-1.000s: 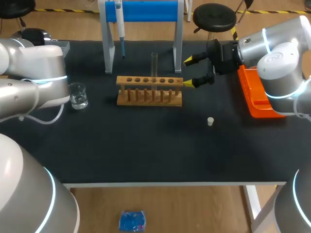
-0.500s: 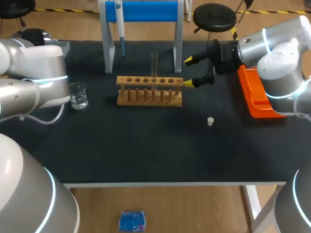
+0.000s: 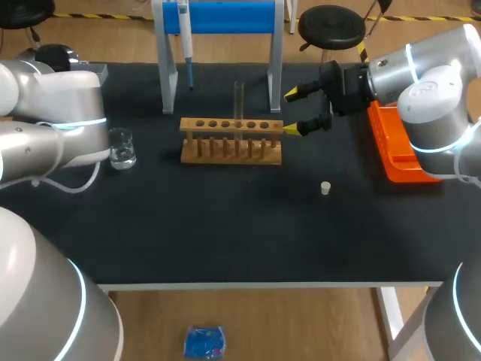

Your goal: Invert the test tube, pick up the pipette, mount the tip to pipette, aspirate from beaker and dispense into the tube, eject the tip, return the pipette, and cap with the stopper.

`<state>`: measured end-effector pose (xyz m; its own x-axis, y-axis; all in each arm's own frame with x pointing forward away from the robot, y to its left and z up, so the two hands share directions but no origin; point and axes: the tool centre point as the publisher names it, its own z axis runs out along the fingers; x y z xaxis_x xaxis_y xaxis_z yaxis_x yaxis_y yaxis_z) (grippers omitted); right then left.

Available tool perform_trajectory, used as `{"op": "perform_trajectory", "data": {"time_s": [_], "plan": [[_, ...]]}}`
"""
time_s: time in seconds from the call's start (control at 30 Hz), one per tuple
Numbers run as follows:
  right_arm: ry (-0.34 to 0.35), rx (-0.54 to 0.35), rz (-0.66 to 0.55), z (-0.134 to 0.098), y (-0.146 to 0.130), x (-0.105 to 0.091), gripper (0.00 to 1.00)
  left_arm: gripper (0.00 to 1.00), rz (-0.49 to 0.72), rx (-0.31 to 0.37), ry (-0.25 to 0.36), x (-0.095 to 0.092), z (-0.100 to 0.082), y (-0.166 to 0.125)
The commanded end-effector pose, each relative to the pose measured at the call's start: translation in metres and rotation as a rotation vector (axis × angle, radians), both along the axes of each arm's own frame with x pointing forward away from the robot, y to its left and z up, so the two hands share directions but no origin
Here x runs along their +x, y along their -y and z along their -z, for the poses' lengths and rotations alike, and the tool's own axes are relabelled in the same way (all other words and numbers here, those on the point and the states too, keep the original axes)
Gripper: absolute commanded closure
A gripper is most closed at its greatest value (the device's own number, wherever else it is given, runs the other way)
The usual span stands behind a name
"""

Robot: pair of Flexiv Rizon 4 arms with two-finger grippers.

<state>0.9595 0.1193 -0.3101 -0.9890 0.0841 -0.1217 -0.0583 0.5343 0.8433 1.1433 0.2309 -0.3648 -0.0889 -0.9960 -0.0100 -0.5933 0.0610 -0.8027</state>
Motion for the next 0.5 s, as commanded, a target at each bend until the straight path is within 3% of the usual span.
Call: {"op": "perform_trajectory", "data": {"time_s": [0.03, 0.5], "plan": [[0.000, -0.001, -0.001, 0.000, 0.000, 0.000, 0.00, 1.00, -0.003, 0.004, -0.009, 0.003, 0.002, -0.002], [0.000, -0.001, -0.001, 0.000, 0.000, 0.000, 0.00, 1.00, -0.003, -0.001, 0.007, -0.001, -0.009, -0.002]]}}
